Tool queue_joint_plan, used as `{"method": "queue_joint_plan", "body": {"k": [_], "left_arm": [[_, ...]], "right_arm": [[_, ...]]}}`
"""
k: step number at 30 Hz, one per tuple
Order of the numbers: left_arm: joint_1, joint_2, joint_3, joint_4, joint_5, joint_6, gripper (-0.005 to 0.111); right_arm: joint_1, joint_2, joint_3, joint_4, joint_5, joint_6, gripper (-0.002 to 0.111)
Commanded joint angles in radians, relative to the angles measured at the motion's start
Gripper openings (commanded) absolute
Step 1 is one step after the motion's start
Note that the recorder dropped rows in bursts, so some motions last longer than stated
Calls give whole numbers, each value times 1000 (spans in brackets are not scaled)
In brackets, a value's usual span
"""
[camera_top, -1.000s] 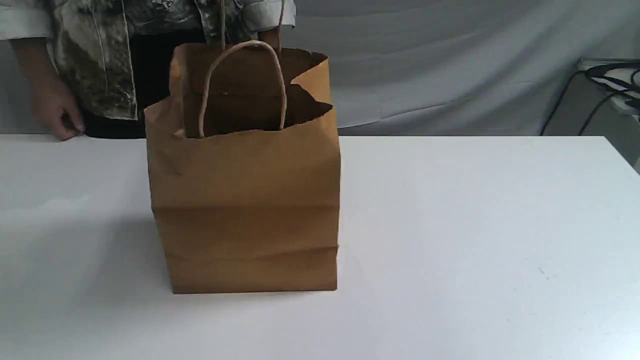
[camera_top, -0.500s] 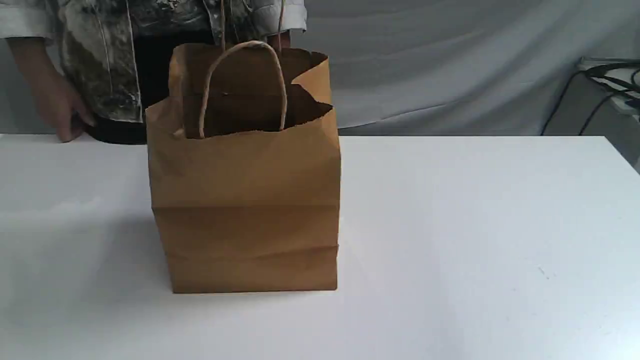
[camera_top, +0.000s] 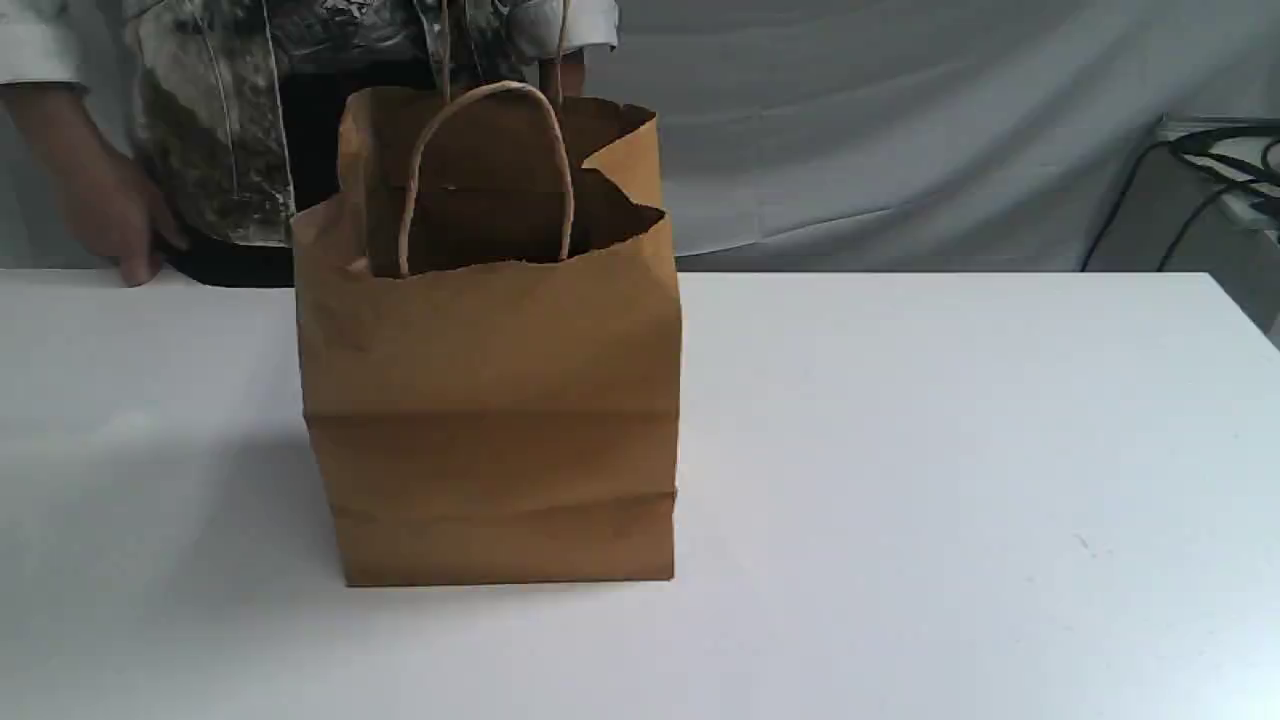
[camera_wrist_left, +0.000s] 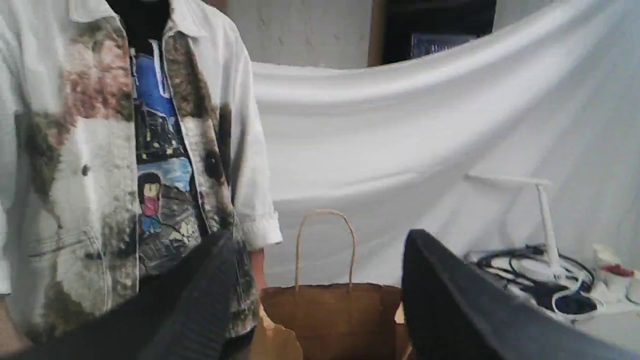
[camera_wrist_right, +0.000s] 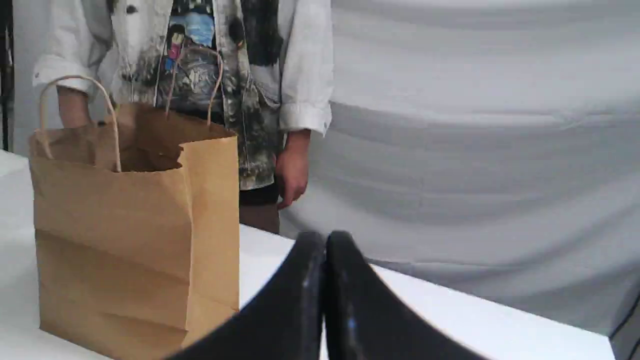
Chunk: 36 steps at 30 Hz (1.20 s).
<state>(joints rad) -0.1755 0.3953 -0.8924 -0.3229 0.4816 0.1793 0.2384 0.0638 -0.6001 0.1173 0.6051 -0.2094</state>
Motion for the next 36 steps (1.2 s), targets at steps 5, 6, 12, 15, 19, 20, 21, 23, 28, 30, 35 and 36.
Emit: {"method": "queue_joint_plan", "body": {"k": [5, 6, 12, 15, 19, 20, 21, 23, 28, 30, 35, 36], "left_arm": [[-4, -301, 341, 50, -174, 5, 50], [-4, -320, 382, 50, -163, 5, 50], [-4, -395, 582, 45, -191, -53, 50], [-4, -395, 630, 26, -290, -50, 50], [-4, -395, 662, 30, -402, -43, 50], [-4, -395, 674, 30, -399, -45, 50], [-4, -395, 685, 30, -390, -48, 50], [-4, -395, 724, 30, -363, -48, 50], [-4, -395, 823, 51, -482, -40, 50], [-4, -395, 841, 64, -565, -51, 50], [-4, -395, 842, 28, -569, -153, 50], [-4, -395, 842, 28, -569, -155, 50]], "right_arm": [[10, -64, 86, -194, 131, 238, 0], [10, -64, 97, -223, 110, 253, 0], [10, -64, 168, -433, 117, 485, 0], [10, -64, 179, -501, 100, 553, 0], [10, -64, 179, -511, 106, 556, 0], [10, -64, 179, -501, 97, 556, 0], [10, -64, 183, -499, 76, 554, 0], [10, -64, 200, -521, 21, 554, 0], [13, -64, 275, -552, -91, 554, 0], [14, -64, 280, -580, -96, 554, 0], [14, -64, 273, -655, -126, 554, 0], [14, -64, 273, -649, -126, 554, 0]]}}
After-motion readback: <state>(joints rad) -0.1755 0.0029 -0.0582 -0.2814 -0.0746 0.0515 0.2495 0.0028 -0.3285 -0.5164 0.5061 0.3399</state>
